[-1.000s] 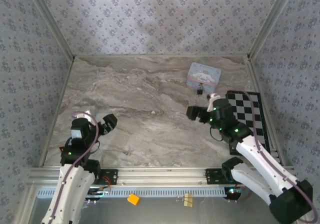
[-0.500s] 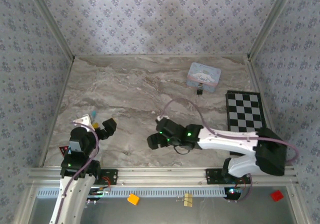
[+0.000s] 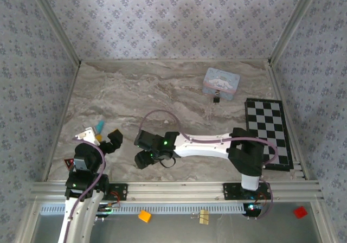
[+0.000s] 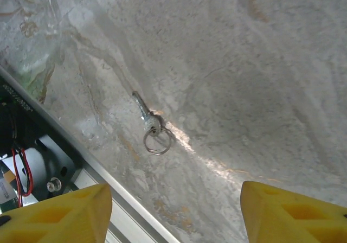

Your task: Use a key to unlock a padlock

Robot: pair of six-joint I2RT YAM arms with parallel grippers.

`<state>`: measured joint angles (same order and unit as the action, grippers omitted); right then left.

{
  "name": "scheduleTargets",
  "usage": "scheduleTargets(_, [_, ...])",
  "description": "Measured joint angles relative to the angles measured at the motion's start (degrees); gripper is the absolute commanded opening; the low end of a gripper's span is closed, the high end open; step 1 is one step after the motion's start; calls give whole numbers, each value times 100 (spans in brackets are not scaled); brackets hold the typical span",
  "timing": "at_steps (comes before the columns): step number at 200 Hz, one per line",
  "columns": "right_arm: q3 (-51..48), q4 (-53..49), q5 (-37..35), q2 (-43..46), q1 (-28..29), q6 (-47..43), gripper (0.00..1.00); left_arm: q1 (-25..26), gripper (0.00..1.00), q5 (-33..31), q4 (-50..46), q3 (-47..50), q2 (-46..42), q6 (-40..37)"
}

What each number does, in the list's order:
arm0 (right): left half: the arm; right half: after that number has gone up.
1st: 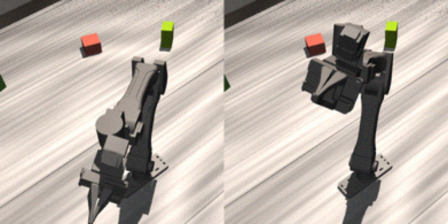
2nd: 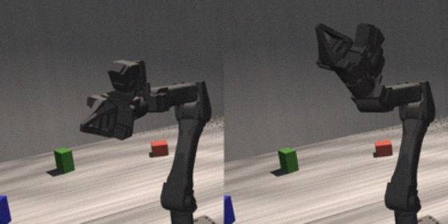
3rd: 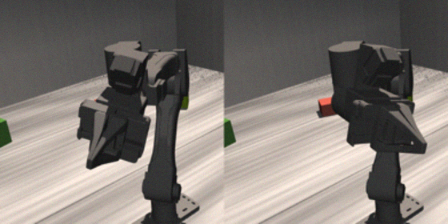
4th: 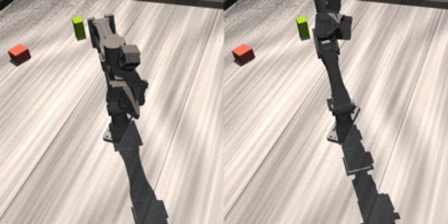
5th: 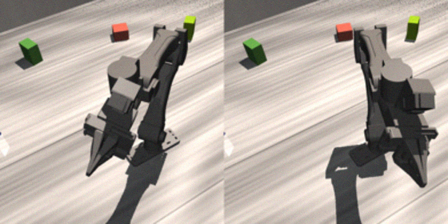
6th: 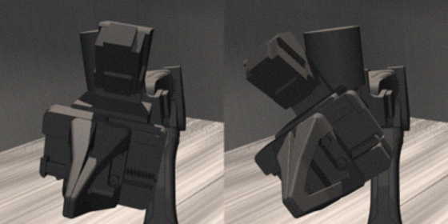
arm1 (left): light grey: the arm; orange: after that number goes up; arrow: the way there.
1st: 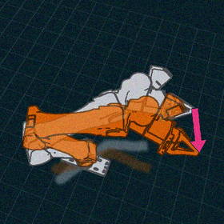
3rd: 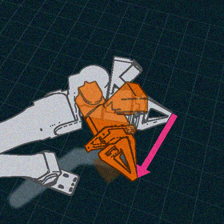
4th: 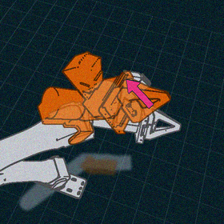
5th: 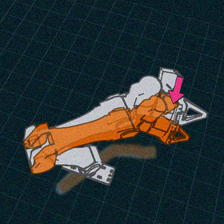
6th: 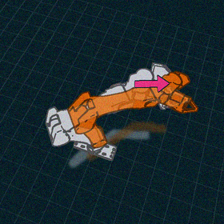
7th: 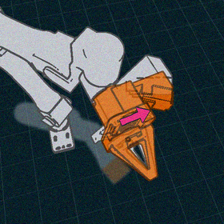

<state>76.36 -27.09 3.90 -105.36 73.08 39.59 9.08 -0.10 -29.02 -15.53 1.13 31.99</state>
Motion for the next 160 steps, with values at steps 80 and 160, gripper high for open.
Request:
scheduleTargets(80, [1040, -713, 754, -1172, 22, -262, 38, 0, 100, -251, -153, 0, 0, 46])
scheduleTargets(160, [1563, -1102, 1008, -1650, 20, -472, 38, 0, 100, -428, -299, 0, 0, 63])
